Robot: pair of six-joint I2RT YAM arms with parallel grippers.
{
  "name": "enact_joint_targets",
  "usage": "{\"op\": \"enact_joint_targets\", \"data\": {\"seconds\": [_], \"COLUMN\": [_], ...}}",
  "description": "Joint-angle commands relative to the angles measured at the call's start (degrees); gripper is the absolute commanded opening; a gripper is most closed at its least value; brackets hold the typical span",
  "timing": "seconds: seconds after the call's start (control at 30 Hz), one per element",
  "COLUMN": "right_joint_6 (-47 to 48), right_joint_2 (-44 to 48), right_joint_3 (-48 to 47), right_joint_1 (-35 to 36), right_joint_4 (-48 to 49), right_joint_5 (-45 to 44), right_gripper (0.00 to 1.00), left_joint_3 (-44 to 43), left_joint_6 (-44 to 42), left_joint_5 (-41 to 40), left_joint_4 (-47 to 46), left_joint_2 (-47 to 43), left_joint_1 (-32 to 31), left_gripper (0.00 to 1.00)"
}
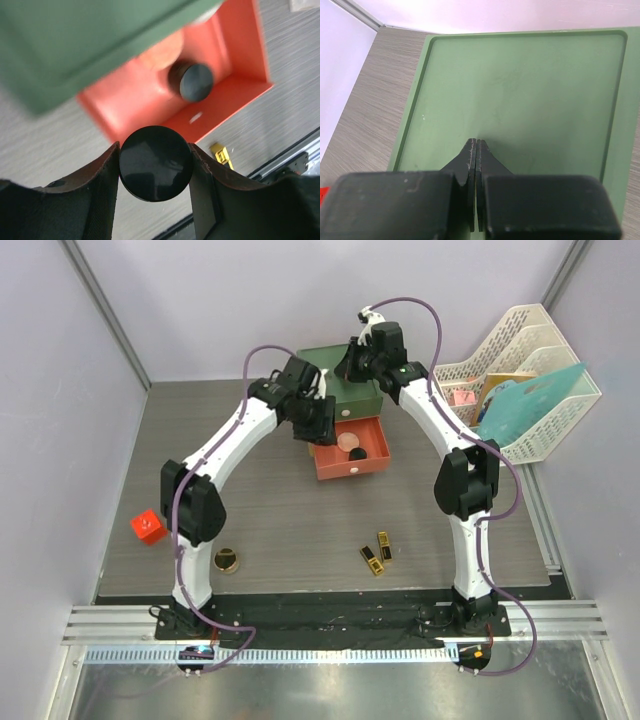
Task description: Organize the makeup
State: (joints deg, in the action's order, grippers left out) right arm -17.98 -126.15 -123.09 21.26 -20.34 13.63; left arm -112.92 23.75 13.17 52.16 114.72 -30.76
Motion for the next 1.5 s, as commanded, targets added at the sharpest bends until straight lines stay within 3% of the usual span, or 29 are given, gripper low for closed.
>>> {"op": "enact_joint_targets", "data": {"seconds": [0.0, 0.07, 0.1, 0.17, 0.2, 0.33, 0.63, 1.0, 1.17, 1.47], "right_joint_6": [0.57, 0.4, 0.49, 0.49, 0.4, 0.14, 0.66, 1.45, 1.63, 2.6], "right_joint_2": [-3.75, -3.75, -3.67, -3.84, -3.84, -4.11, -3.67, -2.7, -2.79, -2.53], "right_joint_3": [3.64, 3.64, 3.73, 3.64, 3.56, 3.47, 3.82, 5.84, 6.02, 6.72], "right_joint_1": [0.45, 0.45, 0.45, 0.45, 0.45, 0.54, 0.54, 0.54, 0.45, 0.45], "right_joint_4": [-12.8, -12.8, -12.8, -12.8, -12.8, -12.8, -12.71, -12.8, -12.8, -12.97], "right_joint_5": [-0.18, -0.09, -0.18, -0.18, -0.18, 0.17, 0.17, 0.87, 1.4, 1.75], "right_gripper": [0.01, 0.01, 0.01, 0.01, 0.01, 0.01, 0.01, 0.01, 0.01, 0.01], "left_joint_3": [-8.09, -9.42, -9.33, -9.33, -9.68, -10.48, -5.3, 26.07, 33.46, 50.51], "left_joint_6": [-0.89, -0.9, -0.81, -0.81, -0.72, -1.68, -3.53, -1.95, 0.33, 3.15], "left_joint_5": [1.33, 1.33, 1.42, 0.98, 0.89, -0.95, -7.44, -10.61, -12.82, -5.53], "left_joint_4": [0.3, 0.49, -0.56, -1.36, -1.53, -0.83, 2.15, 10.93, 20.07, 16.75], "left_joint_2": [5.59, 7.53, 7.71, 8.33, 8.5, 7.81, -2.63, -22.33, -22.87, -19.71], "left_joint_1": [-1.4, -2.02, -2.54, -2.98, -3.25, -3.6, -3.25, 9.84, 14.5, 19.07], "left_gripper": [0.11, 0.19, 0.35, 0.5, 0.63, 0.78, 0.79, 0.89, 0.94, 0.96]}}
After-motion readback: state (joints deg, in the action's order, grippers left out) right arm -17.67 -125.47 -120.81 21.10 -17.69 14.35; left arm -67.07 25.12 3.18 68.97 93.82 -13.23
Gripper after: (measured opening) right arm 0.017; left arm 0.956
